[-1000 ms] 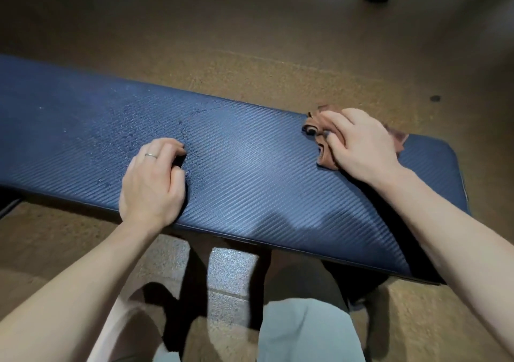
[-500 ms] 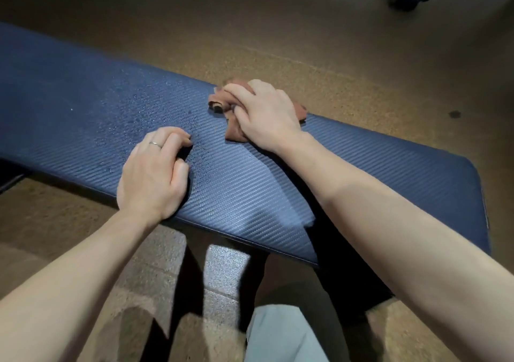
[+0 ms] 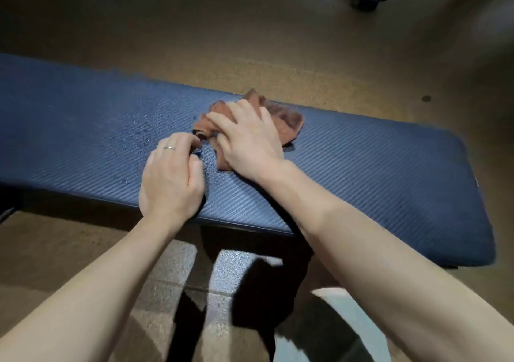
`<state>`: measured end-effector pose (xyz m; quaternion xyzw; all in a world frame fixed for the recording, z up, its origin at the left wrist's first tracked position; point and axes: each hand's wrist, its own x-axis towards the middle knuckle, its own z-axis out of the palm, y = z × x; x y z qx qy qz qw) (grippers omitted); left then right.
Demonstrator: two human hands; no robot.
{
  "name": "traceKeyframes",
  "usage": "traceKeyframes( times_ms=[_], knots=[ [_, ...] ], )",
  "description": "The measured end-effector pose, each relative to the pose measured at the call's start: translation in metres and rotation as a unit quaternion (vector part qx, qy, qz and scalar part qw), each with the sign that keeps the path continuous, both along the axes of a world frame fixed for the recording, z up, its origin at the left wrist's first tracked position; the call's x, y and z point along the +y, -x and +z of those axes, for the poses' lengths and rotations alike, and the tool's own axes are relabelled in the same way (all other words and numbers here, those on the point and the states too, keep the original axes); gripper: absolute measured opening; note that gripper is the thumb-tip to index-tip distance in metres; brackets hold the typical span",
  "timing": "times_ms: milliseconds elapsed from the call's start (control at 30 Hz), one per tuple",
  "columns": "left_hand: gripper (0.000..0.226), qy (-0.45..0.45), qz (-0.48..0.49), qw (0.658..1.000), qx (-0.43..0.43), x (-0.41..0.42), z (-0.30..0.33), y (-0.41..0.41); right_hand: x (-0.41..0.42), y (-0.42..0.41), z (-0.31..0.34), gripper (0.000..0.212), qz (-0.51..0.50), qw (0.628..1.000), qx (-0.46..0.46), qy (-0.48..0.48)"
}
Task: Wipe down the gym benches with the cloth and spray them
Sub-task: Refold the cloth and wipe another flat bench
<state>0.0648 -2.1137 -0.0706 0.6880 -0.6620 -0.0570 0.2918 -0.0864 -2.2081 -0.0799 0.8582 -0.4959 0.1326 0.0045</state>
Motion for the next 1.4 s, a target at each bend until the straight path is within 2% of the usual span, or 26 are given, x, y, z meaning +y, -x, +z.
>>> traceKeyframes(
  times_ms=[67,167,200,300,367,467,600,767,867,967,1067,1133,1233,1333,1400],
  knots=[
    [0.027,0.014,0.020,0.998,0.066,0.003,-0.001,-0.005,0.018,-0.017,-0.001,0.044,0.014,1.000,0.006,-0.009],
    [0.025,0.045,0.008,0.990,0.136,0.003,0.006,-0.022,0.057,0.012,0.004,0.045,-0.017,1.000,-0.012,-0.013],
    [0.025,0.041,-0.004,0.993,0.114,0.002,0.011,-0.033,0.076,0.025,0.005,0.045,-0.033,0.999,-0.017,-0.019],
    [0.027,0.027,-0.054,0.997,-0.038,-0.005,0.019,-0.089,0.139,0.043,0.011,0.046,-0.075,0.996,0.009,-0.050],
    [0.030,0.009,-0.049,0.994,-0.098,-0.011,0.016,-0.138,0.161,0.035,0.012,0.048,-0.114,0.991,0.021,-0.067],
    [0.031,-0.037,-0.043,0.994,-0.097,-0.014,0.010,-0.167,0.161,-0.002,0.013,0.049,-0.145,0.986,0.030,-0.077],
    [0.023,-0.021,-0.079,0.993,-0.083,-0.013,0.003,-0.164,0.134,-0.085,0.012,0.046,-0.110,0.992,0.035,-0.060],
    [0.026,-0.024,-0.082,0.994,-0.068,-0.016,0.001,-0.169,0.122,-0.140,0.009,0.043,-0.165,0.986,-0.011,-0.017],
    [0.030,-0.027,-0.094,0.993,-0.060,-0.012,0.003,-0.169,0.136,-0.116,0.009,0.045,-0.123,0.992,0.000,-0.025],
    [0.032,-0.027,-0.095,0.994,-0.046,-0.013,0.004,-0.171,0.161,-0.056,0.005,0.044,-0.103,0.994,0.037,-0.016],
    [0.032,-0.024,-0.099,0.994,-0.044,-0.012,0.003,-0.171,0.181,0.003,0.004,0.046,-0.190,0.980,0.053,-0.017],
    [0.032,-0.022,-0.093,0.995,-0.043,-0.012,0.003,-0.170,0.184,0.007,0.004,0.045,-0.255,0.966,0.047,-0.017],
    [0.027,-0.025,-0.087,0.995,-0.031,-0.012,0.003,-0.168,0.176,-0.051,0.004,0.043,-0.318,0.948,-0.010,0.024],
    [0.025,-0.018,-0.085,0.996,-0.025,-0.012,0.003,-0.169,0.164,-0.142,-0.002,0.042,-0.238,0.970,-0.036,0.036],
    [0.028,-0.021,-0.083,0.996,-0.013,-0.012,0.003,-0.170,0.157,-0.175,-0.007,0.041,-0.181,0.982,-0.040,0.041]
  ],
)
